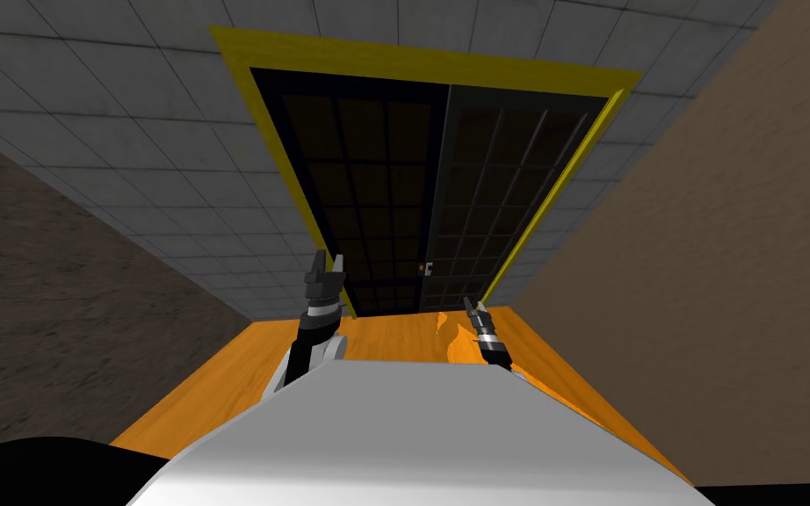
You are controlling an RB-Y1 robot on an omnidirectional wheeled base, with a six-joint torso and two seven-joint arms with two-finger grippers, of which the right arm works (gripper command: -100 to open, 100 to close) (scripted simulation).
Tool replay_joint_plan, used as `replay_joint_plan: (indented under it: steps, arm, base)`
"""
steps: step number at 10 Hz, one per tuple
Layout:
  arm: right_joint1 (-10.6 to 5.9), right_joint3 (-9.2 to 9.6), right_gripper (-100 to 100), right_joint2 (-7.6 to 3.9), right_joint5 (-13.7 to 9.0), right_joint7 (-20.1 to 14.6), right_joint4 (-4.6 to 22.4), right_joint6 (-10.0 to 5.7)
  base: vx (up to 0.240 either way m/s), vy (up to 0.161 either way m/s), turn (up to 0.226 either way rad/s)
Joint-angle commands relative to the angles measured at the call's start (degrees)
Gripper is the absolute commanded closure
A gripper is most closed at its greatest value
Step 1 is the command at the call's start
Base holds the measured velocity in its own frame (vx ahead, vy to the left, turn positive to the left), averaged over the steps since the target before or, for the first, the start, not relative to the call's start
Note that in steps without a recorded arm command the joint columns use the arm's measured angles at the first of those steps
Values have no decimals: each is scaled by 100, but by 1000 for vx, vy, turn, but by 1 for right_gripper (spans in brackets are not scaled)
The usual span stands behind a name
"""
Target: Pull the door open
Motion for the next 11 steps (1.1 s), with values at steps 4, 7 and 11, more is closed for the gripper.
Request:
replay_joint_plan:
  steps: [4, 7, 11]
  arm:
    - [-190, -110, -100, -8, 223, 508, 665, -165]
    - [-298, -176, -100, -10, 361, 811, 1055, -255]
    - [-434, -256, -100, -10, 532, 1185, 1536, -366]
  base:
    - [101, 21, 34]
    - [99, 13, 31]
    - [104, 17, 29]
